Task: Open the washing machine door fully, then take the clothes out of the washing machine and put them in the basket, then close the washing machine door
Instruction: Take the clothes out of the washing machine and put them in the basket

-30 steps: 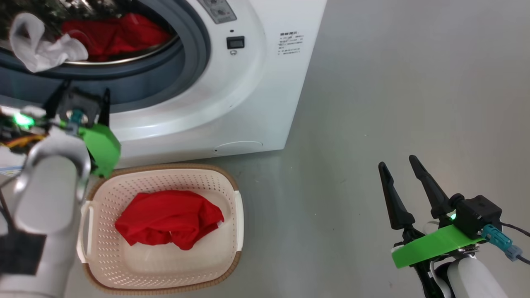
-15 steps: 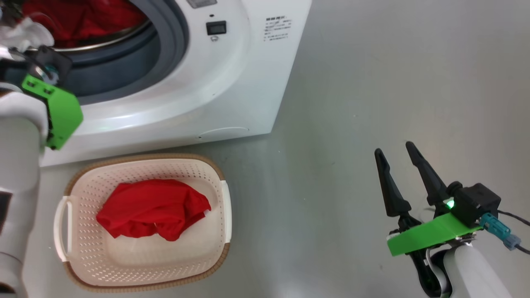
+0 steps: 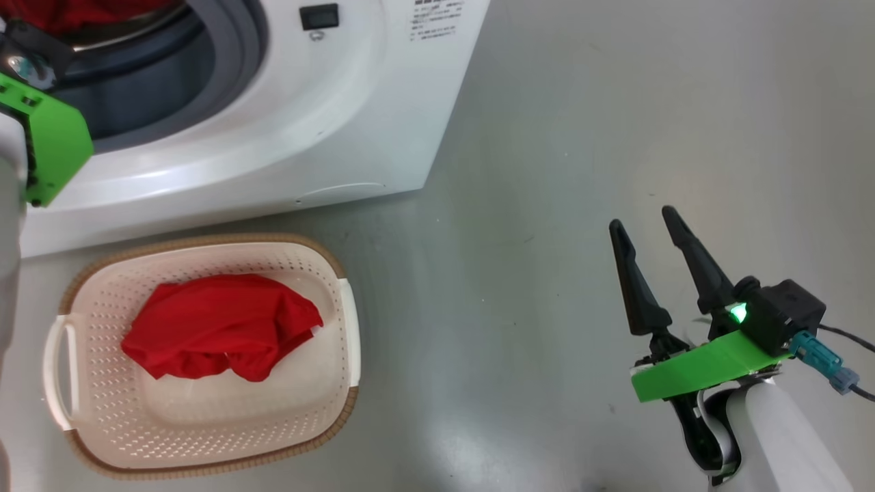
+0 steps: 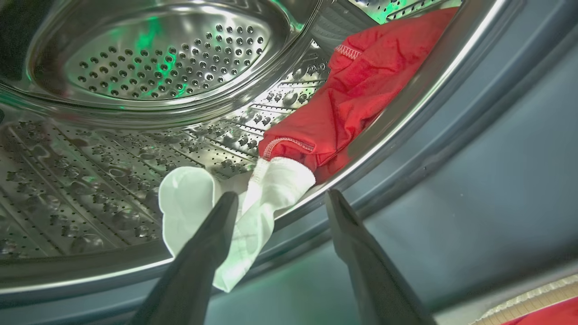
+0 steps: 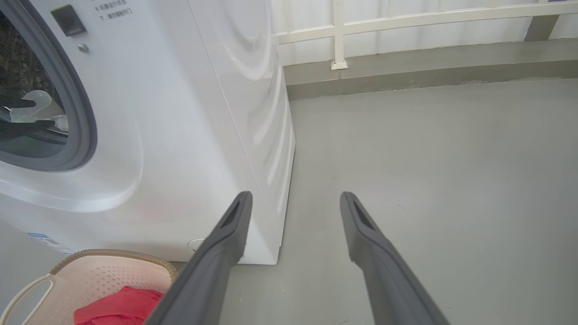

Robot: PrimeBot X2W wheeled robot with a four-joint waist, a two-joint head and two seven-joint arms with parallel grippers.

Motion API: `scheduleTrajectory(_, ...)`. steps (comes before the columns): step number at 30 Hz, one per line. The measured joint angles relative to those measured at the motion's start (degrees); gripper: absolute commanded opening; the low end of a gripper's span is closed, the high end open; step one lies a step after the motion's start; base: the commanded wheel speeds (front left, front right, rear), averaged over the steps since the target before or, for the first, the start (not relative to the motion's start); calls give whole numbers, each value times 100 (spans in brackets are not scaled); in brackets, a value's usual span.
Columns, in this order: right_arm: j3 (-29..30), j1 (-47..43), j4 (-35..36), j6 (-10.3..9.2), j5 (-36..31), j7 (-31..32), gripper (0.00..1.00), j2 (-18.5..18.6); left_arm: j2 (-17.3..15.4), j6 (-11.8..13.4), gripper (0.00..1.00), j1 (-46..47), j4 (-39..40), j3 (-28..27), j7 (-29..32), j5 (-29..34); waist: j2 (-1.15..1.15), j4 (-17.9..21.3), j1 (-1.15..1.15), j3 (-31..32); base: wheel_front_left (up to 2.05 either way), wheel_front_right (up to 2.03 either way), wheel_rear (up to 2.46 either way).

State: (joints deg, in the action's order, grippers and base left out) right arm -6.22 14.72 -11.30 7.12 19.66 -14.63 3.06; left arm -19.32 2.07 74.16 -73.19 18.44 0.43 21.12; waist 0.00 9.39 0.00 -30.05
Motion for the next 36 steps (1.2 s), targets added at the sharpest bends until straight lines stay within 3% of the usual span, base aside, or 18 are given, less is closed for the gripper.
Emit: scheduleTrajectory(36, -171, 107, 73, 0, 135, 0, 100, -7, -621, 152, 100, 239, -146, 258, 432, -186, 0, 270, 0, -331, 0, 0, 0)
